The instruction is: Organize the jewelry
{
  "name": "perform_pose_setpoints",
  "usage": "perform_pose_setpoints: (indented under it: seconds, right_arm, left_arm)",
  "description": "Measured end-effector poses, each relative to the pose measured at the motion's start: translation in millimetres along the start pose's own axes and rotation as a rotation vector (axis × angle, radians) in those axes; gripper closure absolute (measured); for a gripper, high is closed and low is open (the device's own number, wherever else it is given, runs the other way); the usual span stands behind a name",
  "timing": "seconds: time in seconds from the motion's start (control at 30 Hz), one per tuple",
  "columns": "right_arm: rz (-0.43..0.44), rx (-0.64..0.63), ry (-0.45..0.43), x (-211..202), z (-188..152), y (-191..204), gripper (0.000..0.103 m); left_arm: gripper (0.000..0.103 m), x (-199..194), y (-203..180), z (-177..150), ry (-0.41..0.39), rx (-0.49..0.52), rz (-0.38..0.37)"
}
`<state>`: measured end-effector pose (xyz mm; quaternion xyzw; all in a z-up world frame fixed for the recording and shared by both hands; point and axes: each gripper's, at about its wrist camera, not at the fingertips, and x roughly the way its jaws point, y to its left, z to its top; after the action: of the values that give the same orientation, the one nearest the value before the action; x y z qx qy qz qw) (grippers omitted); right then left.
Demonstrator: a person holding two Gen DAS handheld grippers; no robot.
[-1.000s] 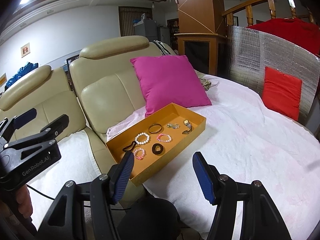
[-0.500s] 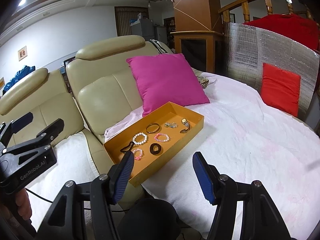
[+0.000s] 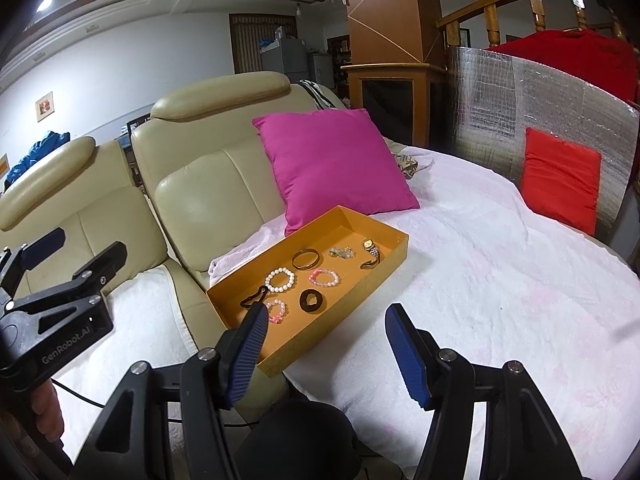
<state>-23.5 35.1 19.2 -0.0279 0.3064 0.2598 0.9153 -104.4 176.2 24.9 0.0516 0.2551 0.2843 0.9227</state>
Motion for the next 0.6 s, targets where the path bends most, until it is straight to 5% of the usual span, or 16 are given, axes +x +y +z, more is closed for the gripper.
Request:
perform_pose_setpoints:
  seconds: [0.6]
  right_arm:
    - [-0.005, 0.006, 0.017, 14, 5, 5, 0.038]
  left_arm:
    - [0.015, 18, 7, -5, 0.027, 0.004, 0.005]
